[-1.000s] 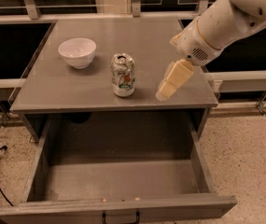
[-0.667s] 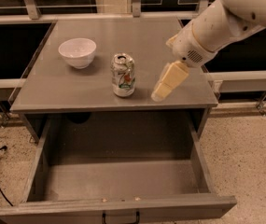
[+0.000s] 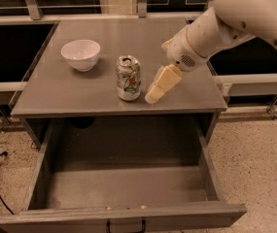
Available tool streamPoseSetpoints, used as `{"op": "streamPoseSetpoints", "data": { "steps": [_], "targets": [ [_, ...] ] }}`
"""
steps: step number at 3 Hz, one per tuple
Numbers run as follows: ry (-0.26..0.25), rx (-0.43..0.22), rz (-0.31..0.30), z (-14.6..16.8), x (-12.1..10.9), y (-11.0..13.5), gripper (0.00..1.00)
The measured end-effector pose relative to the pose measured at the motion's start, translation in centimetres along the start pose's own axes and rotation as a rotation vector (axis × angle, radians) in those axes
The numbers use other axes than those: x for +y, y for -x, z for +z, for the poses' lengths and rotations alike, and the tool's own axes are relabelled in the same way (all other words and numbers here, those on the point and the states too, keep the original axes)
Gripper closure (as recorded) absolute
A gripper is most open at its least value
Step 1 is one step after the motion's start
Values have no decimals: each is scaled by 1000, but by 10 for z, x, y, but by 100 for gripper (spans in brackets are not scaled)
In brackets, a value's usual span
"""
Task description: Place 7up can into top drawer
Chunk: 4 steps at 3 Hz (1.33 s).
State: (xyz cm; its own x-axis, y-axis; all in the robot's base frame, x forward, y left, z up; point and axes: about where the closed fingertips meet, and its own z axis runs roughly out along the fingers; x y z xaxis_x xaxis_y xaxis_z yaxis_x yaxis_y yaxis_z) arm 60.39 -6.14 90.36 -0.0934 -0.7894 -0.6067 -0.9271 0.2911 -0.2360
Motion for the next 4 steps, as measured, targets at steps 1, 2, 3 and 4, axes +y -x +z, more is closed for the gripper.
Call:
{"op": "streamPoseSetpoints", "data": {
  "steps": [1,2,3,4],
  "targets": [
    [14,-46,21,16,-4,5,0],
    [37,-98,44,29,-6,12,0],
    [78,-157,48,37,0,26,0],
    [125,-213,38,40,11,44,0]
  ]
}}
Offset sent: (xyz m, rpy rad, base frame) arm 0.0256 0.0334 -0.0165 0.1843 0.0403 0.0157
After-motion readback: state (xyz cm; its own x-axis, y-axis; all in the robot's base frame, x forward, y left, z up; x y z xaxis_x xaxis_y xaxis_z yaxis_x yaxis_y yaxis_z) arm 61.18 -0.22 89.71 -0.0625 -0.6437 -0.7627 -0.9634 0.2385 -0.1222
